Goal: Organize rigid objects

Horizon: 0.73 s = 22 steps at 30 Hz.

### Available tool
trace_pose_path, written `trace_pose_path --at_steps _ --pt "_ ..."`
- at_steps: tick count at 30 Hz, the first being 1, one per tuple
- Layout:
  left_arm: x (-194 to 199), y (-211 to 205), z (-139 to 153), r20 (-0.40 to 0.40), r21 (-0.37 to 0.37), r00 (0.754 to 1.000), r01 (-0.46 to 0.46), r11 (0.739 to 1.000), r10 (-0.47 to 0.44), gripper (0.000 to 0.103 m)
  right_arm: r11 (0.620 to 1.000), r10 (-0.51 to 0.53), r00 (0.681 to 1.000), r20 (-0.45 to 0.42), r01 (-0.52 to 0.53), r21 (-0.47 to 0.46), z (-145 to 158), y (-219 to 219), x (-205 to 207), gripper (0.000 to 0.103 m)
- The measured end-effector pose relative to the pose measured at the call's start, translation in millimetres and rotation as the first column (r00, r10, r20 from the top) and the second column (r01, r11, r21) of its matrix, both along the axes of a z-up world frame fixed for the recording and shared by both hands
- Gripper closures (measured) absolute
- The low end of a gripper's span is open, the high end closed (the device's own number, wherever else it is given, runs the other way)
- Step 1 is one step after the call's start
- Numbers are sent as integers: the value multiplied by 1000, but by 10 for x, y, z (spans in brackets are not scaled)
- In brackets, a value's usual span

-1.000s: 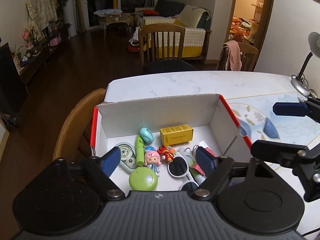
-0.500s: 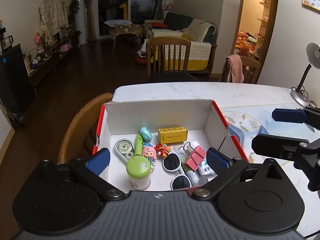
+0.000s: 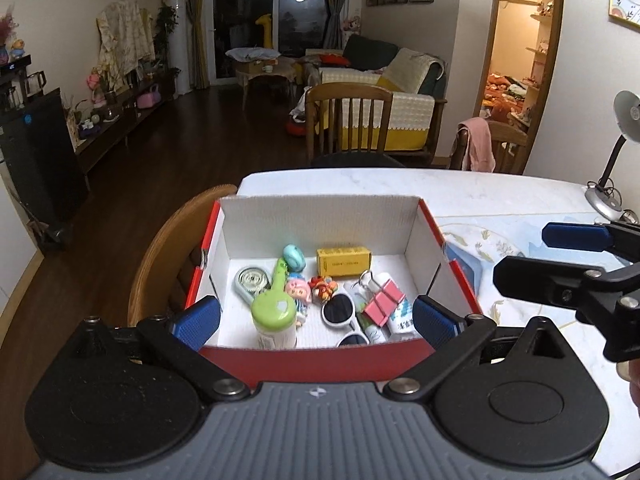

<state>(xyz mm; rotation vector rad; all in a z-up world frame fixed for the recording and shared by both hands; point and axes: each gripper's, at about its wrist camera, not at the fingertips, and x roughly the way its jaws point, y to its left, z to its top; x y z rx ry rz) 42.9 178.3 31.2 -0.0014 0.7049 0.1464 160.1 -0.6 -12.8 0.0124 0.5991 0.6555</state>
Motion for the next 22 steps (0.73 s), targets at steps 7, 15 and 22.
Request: trace_pose_path --at_steps 7,15,22 --pt "-43 -7 -31 4 -6 1000 -10 1000 10 0 1000 -10 1000 -9 10 7 2 -48 -65 0" --pt "-21 -54 -15 13 4 1000 -3 1000 3 0 1000 -9 1000 -5 9 7 2 -69 -87 0" --pt "2 -87 -21 11 -1 1000 -6 1000 6 0 1000 -24 1000 -3 24 6 19 -141 -86 0"
